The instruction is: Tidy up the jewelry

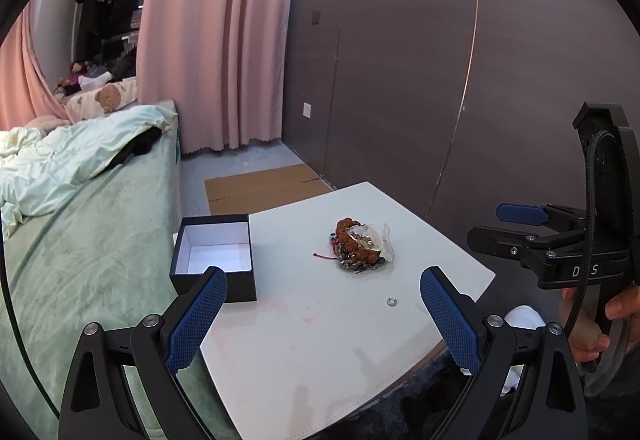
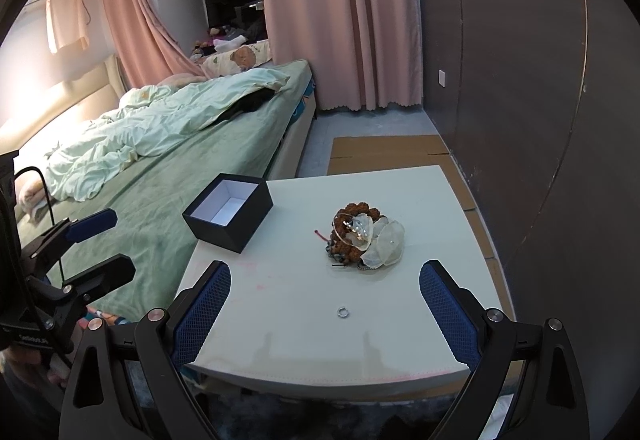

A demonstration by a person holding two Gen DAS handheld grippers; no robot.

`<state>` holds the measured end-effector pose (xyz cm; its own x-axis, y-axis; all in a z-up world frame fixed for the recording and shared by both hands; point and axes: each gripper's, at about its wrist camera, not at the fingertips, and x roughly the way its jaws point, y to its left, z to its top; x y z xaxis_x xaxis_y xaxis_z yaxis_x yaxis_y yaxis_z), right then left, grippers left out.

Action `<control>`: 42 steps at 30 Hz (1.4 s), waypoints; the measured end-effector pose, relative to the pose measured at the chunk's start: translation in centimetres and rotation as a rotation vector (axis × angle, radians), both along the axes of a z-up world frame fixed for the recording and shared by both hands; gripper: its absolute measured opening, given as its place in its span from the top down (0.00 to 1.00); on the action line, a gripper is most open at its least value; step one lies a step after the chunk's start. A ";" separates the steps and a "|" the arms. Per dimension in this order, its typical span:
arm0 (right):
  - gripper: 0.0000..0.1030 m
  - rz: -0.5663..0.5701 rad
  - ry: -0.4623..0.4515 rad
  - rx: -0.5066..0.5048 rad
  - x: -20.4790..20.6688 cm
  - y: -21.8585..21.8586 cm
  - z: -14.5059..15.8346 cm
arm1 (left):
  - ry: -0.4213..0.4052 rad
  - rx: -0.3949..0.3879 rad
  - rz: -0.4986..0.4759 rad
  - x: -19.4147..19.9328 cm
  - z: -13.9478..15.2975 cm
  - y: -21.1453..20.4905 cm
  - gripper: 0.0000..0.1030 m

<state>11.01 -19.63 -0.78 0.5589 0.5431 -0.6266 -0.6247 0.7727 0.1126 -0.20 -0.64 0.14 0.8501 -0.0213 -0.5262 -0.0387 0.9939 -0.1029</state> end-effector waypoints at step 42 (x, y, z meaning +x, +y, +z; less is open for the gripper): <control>0.07 -0.069 0.042 0.043 3.0 -2.0 0.1 | 0.015 -0.032 -0.043 2.1 -0.8 -0.7 0.05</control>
